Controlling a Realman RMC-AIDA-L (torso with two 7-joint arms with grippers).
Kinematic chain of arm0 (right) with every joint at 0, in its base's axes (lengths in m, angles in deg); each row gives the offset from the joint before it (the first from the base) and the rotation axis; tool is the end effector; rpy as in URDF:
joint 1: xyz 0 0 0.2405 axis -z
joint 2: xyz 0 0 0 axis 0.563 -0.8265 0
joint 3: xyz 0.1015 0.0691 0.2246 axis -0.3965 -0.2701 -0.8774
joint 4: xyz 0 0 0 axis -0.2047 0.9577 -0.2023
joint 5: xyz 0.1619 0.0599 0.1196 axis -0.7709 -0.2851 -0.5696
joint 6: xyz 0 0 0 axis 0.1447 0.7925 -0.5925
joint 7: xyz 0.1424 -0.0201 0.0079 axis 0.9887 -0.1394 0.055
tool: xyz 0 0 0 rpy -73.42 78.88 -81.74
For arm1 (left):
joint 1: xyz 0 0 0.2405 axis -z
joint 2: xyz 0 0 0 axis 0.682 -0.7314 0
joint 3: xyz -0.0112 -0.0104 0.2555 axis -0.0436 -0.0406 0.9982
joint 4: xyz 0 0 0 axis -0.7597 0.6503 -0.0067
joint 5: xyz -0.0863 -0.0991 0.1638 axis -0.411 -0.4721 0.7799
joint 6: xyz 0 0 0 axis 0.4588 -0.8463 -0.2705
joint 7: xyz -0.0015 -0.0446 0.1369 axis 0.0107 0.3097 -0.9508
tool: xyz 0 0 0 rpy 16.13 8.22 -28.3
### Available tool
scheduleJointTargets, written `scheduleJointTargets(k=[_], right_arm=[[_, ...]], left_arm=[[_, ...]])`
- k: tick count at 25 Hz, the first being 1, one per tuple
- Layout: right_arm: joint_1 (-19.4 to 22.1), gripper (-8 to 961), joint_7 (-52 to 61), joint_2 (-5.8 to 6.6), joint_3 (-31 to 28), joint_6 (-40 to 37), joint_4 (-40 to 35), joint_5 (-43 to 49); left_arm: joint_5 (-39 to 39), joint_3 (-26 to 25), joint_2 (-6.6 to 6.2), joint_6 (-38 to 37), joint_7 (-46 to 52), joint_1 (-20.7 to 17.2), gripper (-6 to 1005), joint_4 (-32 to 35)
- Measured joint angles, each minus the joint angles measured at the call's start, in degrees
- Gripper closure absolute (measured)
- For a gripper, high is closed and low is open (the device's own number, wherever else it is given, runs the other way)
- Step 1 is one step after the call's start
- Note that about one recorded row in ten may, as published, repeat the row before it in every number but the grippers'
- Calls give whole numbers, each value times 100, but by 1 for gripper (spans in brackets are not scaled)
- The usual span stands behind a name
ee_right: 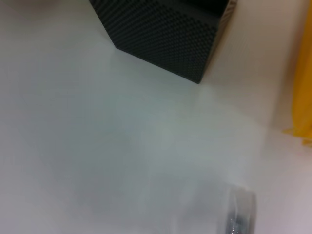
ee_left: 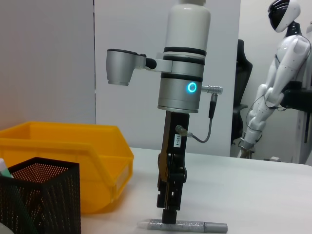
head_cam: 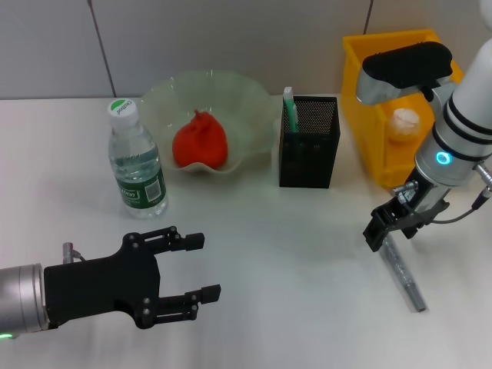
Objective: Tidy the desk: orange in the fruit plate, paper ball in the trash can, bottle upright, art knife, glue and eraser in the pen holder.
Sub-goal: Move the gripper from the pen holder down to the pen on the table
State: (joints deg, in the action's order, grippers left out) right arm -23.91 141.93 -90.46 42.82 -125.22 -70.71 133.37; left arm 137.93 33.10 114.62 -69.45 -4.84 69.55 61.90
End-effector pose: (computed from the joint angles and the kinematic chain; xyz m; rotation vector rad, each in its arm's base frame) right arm 0.1822 0.4081 -0.0231 -2.1925 1.4053 -0.7197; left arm -0.2780 0.2817 -0.0205 -2.7750 -0.2124 -0.8421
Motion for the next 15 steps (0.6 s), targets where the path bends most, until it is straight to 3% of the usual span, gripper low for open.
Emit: scheduleJointTargets(k=[15], right_arm=[[-10,329,2,-5,0,65,56,-11]], left_arm=[[0,0,6,13,0,-1,246,0]])
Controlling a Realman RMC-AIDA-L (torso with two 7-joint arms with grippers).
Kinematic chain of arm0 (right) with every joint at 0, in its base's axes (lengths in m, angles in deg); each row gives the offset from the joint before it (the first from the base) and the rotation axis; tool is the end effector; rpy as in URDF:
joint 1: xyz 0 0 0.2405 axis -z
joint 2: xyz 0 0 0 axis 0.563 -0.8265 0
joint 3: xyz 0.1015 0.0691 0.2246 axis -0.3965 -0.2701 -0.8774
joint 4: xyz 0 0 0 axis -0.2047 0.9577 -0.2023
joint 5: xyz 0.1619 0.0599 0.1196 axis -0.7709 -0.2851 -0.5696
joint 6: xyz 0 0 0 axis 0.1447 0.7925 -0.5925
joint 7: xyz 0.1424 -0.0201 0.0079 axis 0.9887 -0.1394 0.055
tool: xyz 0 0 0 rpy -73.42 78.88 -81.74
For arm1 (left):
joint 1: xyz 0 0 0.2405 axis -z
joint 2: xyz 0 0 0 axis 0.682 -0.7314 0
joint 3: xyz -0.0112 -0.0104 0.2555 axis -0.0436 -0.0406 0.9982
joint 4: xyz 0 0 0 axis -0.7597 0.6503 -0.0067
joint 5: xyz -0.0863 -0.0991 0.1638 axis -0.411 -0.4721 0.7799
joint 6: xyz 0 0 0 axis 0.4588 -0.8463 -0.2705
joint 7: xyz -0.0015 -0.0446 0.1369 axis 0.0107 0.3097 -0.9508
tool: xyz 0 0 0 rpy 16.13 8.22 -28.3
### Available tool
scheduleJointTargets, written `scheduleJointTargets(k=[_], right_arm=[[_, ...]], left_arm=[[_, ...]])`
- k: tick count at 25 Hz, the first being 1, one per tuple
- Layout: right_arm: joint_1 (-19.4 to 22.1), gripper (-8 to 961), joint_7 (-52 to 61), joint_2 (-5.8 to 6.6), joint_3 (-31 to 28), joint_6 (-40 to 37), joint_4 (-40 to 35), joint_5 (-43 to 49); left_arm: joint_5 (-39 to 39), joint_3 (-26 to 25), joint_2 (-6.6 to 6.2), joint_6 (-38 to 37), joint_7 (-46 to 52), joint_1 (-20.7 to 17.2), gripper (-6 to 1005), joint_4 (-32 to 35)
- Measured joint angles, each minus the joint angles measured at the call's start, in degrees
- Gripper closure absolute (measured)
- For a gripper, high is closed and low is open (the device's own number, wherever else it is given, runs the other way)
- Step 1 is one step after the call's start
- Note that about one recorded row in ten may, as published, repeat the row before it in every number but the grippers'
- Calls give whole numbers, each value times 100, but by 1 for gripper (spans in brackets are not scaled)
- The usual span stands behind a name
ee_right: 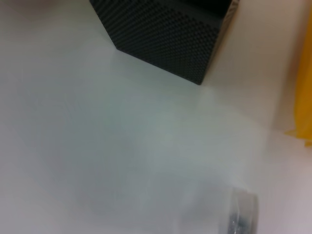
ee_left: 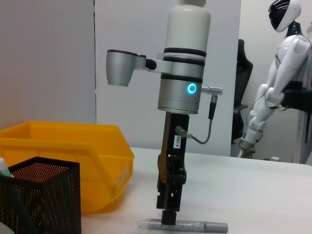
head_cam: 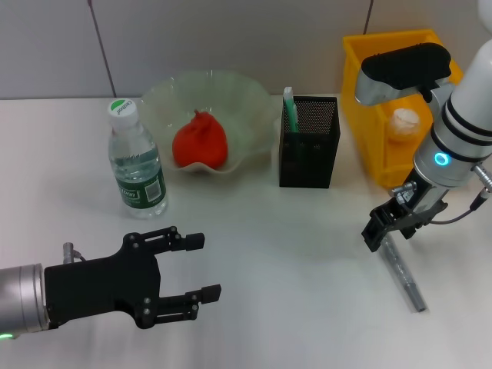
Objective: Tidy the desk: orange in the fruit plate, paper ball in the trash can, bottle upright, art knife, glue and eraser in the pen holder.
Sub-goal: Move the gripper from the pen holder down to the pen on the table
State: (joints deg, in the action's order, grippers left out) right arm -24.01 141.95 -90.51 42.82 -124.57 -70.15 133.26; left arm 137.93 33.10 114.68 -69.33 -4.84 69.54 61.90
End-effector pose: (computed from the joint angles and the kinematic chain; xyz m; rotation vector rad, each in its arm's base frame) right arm 0.1828 0.4085 -0.0249 -2.1928 1.4061 -0.7150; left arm -0.2780 0.2817 -0.0209 -2.7741 -0.2139 -0.8411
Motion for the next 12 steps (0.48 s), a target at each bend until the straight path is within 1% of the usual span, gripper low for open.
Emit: scheduleJointTargets(k=[4,7,12], right_arm=[[0,329,-7,-2,0,40,14,0],[-47,329,-39,-9,0,211,264,-7],[-69,328,-53,-9,44,298,354,-97]], left_arm=[[0,0,3,5,-40,0,246,-16],[0,0,3,20,-59,0,246,-27],[0,0,3,33,-60,0,246,-36]])
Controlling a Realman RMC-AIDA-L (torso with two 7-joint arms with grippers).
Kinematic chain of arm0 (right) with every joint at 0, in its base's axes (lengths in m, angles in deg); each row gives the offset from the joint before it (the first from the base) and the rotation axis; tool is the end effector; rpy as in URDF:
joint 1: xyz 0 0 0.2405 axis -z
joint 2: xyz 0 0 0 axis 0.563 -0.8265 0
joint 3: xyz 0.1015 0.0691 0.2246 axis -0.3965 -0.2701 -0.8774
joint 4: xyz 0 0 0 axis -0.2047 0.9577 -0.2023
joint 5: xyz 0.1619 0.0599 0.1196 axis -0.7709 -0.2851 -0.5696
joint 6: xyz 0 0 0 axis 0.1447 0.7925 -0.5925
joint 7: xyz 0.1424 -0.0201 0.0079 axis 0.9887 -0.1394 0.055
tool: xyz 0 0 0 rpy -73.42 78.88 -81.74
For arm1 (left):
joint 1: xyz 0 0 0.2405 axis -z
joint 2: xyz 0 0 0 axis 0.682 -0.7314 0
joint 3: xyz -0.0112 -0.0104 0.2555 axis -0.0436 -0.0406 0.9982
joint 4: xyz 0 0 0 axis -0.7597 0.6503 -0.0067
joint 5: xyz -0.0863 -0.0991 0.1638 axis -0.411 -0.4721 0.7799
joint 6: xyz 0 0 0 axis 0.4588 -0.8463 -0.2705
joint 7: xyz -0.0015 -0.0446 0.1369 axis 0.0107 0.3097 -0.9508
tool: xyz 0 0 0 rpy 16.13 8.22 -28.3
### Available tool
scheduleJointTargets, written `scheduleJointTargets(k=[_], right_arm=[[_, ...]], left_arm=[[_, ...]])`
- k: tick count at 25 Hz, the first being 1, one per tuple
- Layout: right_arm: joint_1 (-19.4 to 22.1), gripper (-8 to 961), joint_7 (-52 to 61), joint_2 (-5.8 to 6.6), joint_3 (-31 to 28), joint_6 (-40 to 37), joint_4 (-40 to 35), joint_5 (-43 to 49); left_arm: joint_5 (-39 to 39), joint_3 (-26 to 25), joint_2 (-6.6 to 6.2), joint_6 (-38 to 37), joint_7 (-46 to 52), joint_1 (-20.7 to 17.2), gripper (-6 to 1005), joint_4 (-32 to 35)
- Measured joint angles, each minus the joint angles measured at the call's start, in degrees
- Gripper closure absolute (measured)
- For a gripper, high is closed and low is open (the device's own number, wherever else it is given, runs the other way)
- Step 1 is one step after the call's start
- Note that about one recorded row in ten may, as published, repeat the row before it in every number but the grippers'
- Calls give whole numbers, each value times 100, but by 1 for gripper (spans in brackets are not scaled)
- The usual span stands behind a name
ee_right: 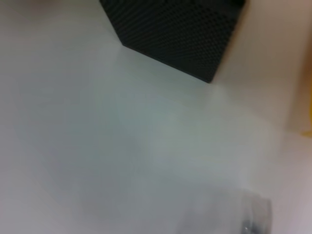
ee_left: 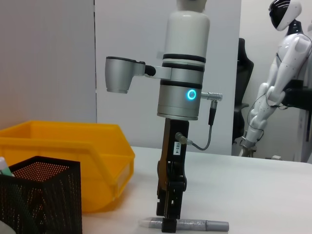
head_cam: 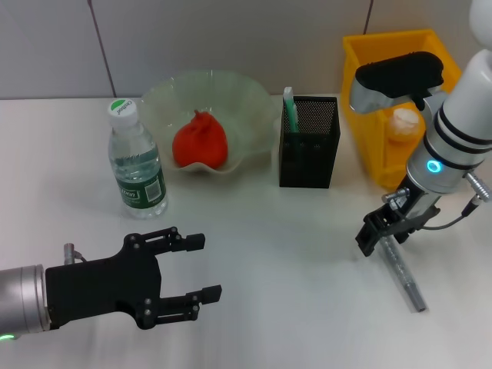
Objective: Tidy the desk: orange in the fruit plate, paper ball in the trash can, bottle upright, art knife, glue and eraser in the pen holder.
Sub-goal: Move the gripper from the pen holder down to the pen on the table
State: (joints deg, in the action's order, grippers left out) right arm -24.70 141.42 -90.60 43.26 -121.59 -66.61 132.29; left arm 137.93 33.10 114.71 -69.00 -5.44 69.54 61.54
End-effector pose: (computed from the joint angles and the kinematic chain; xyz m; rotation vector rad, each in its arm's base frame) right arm 0.1871 0.4086 -0.0345 -2.2059 1.4063 -0.7116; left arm -0.2785 0.2814 -0.0222 -2.7715 -0.2089 -0.8374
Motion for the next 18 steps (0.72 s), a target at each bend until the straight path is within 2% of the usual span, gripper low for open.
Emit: scheduleJointTargets(k=[18], right_arm=[[10,380,-8,1,23,101,114,0]], left_arm=[[0,9,0,43,-1,9,247,-5]])
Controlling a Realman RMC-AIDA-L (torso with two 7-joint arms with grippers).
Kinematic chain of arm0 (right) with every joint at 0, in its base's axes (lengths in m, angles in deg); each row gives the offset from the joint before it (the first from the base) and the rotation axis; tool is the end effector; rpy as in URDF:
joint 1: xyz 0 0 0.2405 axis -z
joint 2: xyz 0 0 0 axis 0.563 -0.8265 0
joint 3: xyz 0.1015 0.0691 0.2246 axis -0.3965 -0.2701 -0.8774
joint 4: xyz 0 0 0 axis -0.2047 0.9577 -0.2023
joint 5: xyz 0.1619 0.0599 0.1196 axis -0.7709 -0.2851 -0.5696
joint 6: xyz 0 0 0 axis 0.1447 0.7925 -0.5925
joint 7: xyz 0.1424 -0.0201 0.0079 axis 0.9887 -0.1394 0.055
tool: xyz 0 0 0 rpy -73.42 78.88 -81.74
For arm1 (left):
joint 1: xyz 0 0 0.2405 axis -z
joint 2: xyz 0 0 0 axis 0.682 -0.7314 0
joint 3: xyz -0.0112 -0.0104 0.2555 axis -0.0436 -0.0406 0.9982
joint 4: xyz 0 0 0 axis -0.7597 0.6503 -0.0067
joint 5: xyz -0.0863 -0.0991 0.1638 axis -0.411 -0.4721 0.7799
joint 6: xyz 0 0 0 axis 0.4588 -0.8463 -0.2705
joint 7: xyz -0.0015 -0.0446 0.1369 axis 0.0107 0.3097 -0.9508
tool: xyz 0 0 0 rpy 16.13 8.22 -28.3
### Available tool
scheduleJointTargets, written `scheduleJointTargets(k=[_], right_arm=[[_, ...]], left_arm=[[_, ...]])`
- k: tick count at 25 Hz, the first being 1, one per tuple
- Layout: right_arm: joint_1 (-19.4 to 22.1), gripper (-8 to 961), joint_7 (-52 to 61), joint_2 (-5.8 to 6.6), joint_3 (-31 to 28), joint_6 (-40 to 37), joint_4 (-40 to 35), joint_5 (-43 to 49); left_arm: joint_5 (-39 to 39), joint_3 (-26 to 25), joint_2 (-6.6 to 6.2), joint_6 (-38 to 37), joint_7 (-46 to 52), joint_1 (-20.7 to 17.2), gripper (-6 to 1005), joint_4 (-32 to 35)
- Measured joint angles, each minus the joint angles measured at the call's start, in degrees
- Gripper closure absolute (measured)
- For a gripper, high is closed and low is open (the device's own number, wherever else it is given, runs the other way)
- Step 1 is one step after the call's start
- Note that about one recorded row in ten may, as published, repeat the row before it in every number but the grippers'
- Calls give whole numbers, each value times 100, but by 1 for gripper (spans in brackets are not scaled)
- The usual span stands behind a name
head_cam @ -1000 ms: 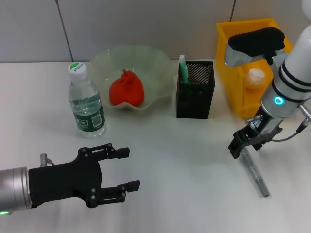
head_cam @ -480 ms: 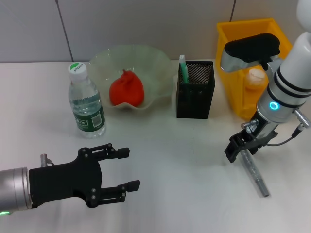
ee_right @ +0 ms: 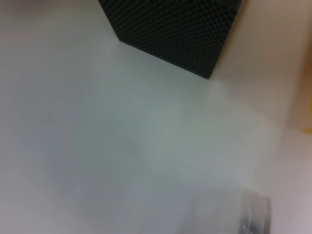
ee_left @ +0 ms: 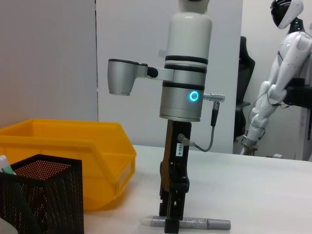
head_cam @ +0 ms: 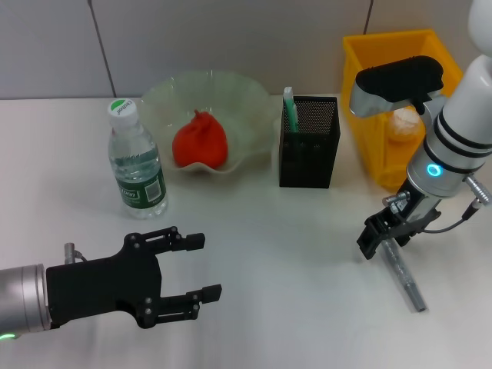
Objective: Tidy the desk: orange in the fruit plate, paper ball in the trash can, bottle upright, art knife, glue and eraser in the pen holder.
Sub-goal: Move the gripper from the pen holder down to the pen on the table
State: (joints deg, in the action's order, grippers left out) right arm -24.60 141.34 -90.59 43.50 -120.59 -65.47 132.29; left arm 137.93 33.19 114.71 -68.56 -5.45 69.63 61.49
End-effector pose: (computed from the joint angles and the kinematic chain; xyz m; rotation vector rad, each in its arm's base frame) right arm 0.1914 0.4078 -0.0368 -2.2014 1.4088 -0.7174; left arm -0.2788 0.2824 -0.0228 -2.7705 -0.2100 -0.8292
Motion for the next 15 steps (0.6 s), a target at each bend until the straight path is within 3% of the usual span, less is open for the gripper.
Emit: scheduleJointTargets(k=[15], right_arm=[[20,424,0,8,64,42,23,26]], left_arm=[[0,0,0,0,-6,14,246,21]])
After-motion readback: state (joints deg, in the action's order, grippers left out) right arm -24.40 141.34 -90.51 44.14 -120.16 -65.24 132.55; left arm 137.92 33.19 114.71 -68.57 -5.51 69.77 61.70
